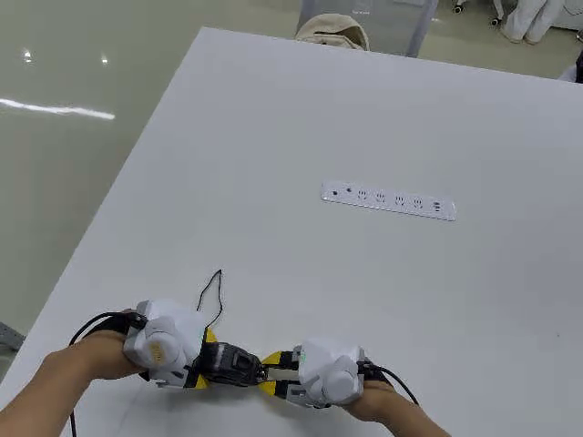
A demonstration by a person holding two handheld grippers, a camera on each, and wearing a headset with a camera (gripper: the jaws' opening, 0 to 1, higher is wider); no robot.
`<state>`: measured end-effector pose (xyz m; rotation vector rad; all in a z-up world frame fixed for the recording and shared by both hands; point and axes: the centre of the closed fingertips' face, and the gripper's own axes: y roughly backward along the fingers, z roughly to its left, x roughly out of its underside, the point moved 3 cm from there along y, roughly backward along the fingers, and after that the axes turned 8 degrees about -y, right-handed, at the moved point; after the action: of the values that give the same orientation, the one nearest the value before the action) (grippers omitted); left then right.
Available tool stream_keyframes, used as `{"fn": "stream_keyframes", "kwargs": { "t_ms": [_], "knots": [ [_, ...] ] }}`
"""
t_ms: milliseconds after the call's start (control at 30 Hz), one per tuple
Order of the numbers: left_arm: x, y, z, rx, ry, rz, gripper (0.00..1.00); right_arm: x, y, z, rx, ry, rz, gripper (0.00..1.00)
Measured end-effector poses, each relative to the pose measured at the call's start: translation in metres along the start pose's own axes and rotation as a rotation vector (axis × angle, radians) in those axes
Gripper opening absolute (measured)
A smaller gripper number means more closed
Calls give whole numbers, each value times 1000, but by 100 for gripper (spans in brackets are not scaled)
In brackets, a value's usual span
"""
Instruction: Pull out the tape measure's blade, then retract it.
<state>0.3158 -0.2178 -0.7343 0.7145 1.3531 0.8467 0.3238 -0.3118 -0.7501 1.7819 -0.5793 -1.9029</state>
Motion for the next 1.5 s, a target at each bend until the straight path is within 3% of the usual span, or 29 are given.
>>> {"fn": "stream_keyframes", "kwargs": {
  "t_ms": [600, 867, 1500],
  "knots": [
    [5, 3, 0, -9, 12, 14, 29, -10, 5, -1, 18, -15, -34, 14],
    [1, 1, 0, -7, 4, 7, 29, -4, 5, 2, 10, -21, -6, 11],
    [4, 2, -1, -9, 0, 22, 29, -7, 6, 4, -3, -38, -24, 10]
  ]
}}
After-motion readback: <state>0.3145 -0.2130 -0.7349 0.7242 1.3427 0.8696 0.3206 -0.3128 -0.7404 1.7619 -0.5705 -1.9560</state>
